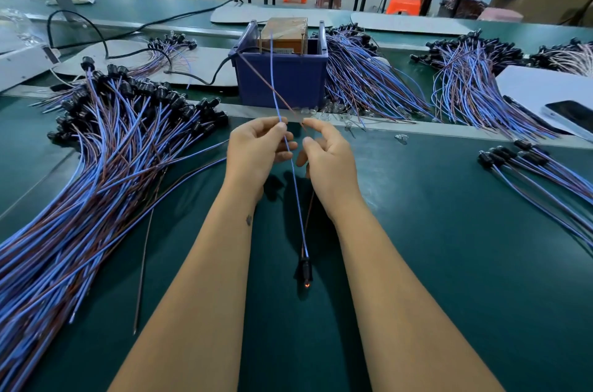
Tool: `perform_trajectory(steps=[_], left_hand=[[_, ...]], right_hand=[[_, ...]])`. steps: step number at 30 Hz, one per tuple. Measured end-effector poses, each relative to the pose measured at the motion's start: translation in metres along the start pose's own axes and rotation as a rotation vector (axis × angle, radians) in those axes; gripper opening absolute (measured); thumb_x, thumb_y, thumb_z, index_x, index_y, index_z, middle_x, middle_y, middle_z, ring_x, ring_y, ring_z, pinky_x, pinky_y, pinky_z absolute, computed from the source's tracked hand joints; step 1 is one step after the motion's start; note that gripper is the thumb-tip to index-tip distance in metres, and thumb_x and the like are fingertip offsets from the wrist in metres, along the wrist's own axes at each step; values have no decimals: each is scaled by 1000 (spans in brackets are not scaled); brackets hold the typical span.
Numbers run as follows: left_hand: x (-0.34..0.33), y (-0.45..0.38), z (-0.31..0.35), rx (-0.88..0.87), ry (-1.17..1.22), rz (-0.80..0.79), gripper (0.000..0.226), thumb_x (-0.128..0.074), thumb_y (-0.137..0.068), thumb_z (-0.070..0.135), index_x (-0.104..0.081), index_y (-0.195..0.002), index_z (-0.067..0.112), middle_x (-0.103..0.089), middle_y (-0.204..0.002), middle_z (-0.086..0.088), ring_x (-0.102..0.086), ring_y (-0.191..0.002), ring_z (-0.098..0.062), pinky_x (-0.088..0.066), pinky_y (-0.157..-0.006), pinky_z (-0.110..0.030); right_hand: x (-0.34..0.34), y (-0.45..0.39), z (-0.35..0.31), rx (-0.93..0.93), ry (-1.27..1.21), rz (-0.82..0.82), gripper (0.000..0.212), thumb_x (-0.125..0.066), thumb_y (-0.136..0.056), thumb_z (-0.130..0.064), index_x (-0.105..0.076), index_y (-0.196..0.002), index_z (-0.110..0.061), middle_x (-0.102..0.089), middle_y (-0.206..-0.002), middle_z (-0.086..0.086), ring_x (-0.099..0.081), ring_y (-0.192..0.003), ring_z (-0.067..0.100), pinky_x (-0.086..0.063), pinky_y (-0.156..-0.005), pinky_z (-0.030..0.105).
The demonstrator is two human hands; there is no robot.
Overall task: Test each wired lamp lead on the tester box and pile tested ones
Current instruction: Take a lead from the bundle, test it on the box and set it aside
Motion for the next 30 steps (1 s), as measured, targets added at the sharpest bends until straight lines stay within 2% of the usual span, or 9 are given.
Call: perform_trajectory(steps=[4, 8, 13, 17, 19, 22, 24, 27, 30], left_hand=[[-2, 1, 1, -36, -63, -41, 12, -61, -95, 13, -70, -92, 20, -68, -73, 6, -67, -68, -3, -52, -58, -18], [-3, 1, 1, -25, -99, -50, 13, -61, -95, 18, -73, -90, 22, -60, -64, 11, -55, -57, 0, -47, -53, -16], [-9, 2, -2, 31, -69, -119, 15, -60, -95, 26, -72, -91, 17, -53, -60, 10, -48, -53, -6, -40, -54, -20], [-7, 2, -2, 12, -109, -108, 20, -60, -96, 21, -63, -76, 20, -52, -55, 10, -44, -50, -6, -38, -51, -18], [-4, 0, -2, 42, -22, -68, 23, -58, -97, 17, -59, -74, 17, -50, -53, 9, -42, -47, -6, -35, -50, -19], [1, -2, 1, 92, 209, -11, 24, -57, -98, 14, -56, -74, 15, -55, -52, 7, -46, -45, -6, -37, -45, -17], [4, -3, 3, 100, 334, 2, 21, -57, -98, 13, -58, -77, 13, -59, -54, 5, -51, -46, -6, -41, -44, -16], [7, -5, 3, 97, 431, 16, 20, -58, -98, 12, -58, -78, 11, -62, -56, 3, -55, -47, -6, -46, -46, -16], [9, -5, 2, 90, 430, 55, 22, -58, -98, 11, -57, -76, 12, -62, -56, 3, -55, -47, -6, -47, -48, -16]], right_hand=[[-1, 0, 1, -8, 8, 1, 8, -51, -97, -11, -48, -99, -18, -63, -78, 7, -53, -62, 10, -45, -65, 30], [-2, -1, 2, 12, 52, -7, 15, -55, -96, -12, -52, -84, -21, -63, -81, 9, -53, -70, 17, -45, -68, 34], [-2, 0, 2, 31, 59, -13, 16, -58, -93, -11, -59, -82, -23, -68, -83, 14, -58, -71, 17, -47, -67, 33], [-4, 0, 0, 67, 64, -56, 11, -61, -92, -13, -67, -86, -20, -68, -74, 8, -58, -67, 13, -48, -65, 32], [-3, 0, -1, 69, 21, -65, 19, -56, -95, -13, -68, -84, -21, -66, -67, -5, -56, -61, 5, -46, -59, 21], [2, -2, 2, 7, -91, -53, 24, -47, -98, -4, -67, -95, -18, -60, -64, 1, -51, -49, 5, -43, -48, 16], [3, -3, 3, -5, -79, -57, 25, -54, -94, 0, -66, -107, -18, -59, -67, 3, -51, -52, 8, -45, -53, 20], [-2, -1, -1, 63, 58, -153, 48, -74, -81, -3, -63, -120, -29, -61, -76, -1, -51, -59, -1, -44, -66, 19], [-9, 4, -8, 87, -80, -267, 50, -78, -79, -6, -64, -118, -34, -66, -78, -1, -53, -68, 8, -46, -67, 20]])
Point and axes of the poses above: each hand's wrist, its own y-axis away from the middle knuckle, its own x-axis out of the back of the hand, z = x × y, the point moved 5 cm from there along -y, towards the middle knuckle
